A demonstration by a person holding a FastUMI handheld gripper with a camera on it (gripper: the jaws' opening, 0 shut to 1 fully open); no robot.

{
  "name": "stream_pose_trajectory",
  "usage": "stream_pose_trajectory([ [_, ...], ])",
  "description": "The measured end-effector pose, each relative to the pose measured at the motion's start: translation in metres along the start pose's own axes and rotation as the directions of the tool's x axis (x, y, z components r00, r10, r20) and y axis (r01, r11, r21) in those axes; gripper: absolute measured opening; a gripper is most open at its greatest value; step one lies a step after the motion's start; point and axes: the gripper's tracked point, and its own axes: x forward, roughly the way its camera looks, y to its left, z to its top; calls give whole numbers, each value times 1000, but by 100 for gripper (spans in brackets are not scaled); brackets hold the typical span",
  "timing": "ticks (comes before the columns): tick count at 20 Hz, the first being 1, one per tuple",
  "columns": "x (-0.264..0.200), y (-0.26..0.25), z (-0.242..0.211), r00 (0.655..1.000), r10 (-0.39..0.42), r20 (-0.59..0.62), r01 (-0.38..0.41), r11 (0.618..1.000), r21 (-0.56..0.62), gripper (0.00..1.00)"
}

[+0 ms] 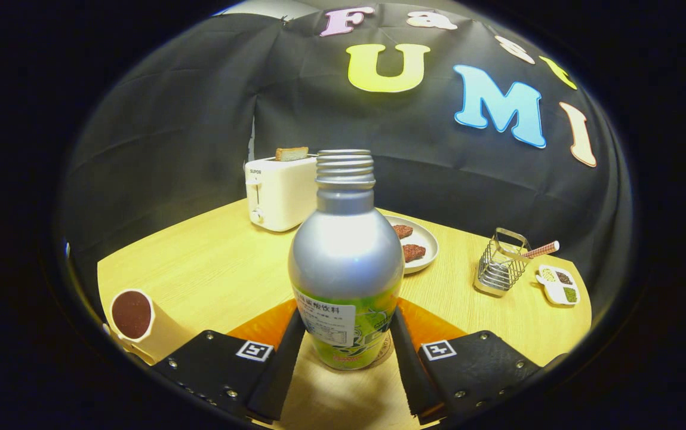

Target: Take the bottle from table, then pour the juice into the cup, finally place the bottle on the coaster

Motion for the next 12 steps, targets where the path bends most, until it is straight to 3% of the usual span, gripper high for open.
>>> stream_pose_trajectory([
  [12, 27, -10, -5, 1000, -24, 2, 24, 997, 69, 77],
])
